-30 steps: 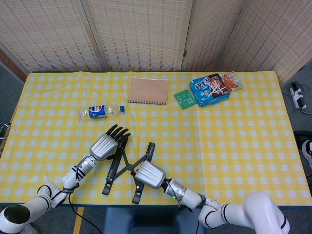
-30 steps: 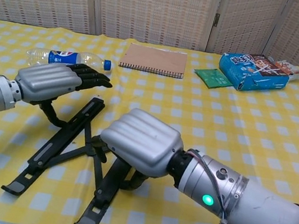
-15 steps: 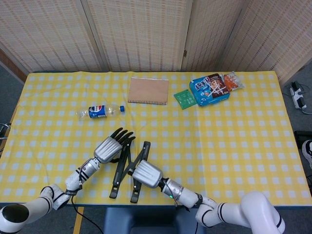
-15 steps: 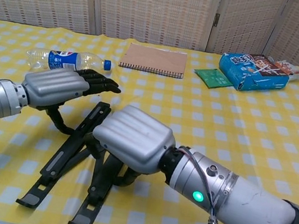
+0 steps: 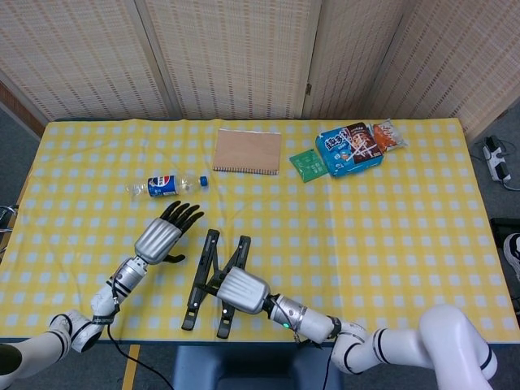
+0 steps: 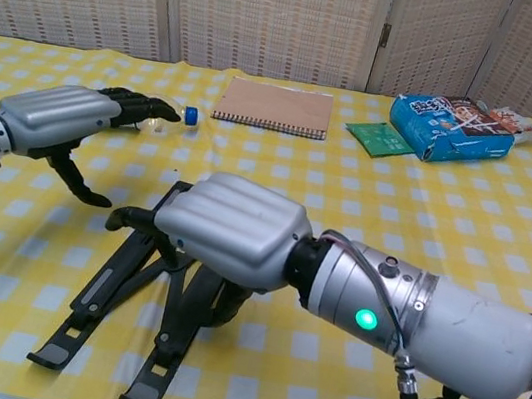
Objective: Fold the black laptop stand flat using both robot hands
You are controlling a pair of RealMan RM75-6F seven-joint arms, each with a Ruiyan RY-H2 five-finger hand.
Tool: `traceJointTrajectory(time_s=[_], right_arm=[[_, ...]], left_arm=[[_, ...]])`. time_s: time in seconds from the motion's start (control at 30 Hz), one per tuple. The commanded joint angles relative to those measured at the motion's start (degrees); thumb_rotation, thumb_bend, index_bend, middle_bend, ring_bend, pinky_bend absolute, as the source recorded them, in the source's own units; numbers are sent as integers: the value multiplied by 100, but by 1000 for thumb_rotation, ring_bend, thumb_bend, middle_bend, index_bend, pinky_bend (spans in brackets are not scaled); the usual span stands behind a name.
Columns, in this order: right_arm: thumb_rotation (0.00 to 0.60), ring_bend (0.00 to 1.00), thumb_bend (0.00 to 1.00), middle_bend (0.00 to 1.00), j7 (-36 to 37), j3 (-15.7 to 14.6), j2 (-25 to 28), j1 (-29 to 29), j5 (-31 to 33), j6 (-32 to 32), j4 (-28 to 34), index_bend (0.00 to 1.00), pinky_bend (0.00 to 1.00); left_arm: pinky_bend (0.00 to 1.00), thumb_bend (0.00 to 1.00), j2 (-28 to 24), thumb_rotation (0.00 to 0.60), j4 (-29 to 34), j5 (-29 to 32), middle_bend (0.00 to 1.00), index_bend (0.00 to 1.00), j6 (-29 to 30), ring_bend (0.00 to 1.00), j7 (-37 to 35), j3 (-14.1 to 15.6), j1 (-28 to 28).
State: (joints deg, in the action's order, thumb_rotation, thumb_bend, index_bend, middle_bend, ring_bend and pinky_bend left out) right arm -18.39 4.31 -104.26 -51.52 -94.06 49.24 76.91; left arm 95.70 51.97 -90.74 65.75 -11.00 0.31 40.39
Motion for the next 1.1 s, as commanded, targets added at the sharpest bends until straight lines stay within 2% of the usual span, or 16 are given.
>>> traceJointTrajectory(time_s=[0.03, 0.13, 0.4, 0.7, 1.1], right_arm=[[600, 130, 183, 57, -444, 302, 673, -502, 764, -1211, 783, 0, 93], [600, 21, 185, 0, -990, 424, 796, -752, 1193, -1649, 924, 0, 0], [600, 8, 184, 0, -1852, 464, 639, -1195, 2050, -1922, 877, 0, 0], [600, 3, 184, 0, -2112, 305, 460, -1554, 2724, -1967, 723, 0, 0], [600, 18, 184, 0, -2185, 65, 312, -1974, 3243, -2000, 432, 0, 0]], left_arm=[[0, 122, -160, 600, 177, 88, 62, 26, 35, 0, -41, -43, -91], [0, 122, -273, 600, 291, 127, 60, 23, 53, 0, -59, -51, -158], [0, 116, -502, 600, 458, 241, 50, 14, 60, 0, -165, -96, -300], [0, 114, -614, 600, 485, 289, 42, 8, 56, 0, -322, -103, -425], [0, 113, -614, 600, 387, 311, 34, 0, 2, 0, -415, -140, -479]])
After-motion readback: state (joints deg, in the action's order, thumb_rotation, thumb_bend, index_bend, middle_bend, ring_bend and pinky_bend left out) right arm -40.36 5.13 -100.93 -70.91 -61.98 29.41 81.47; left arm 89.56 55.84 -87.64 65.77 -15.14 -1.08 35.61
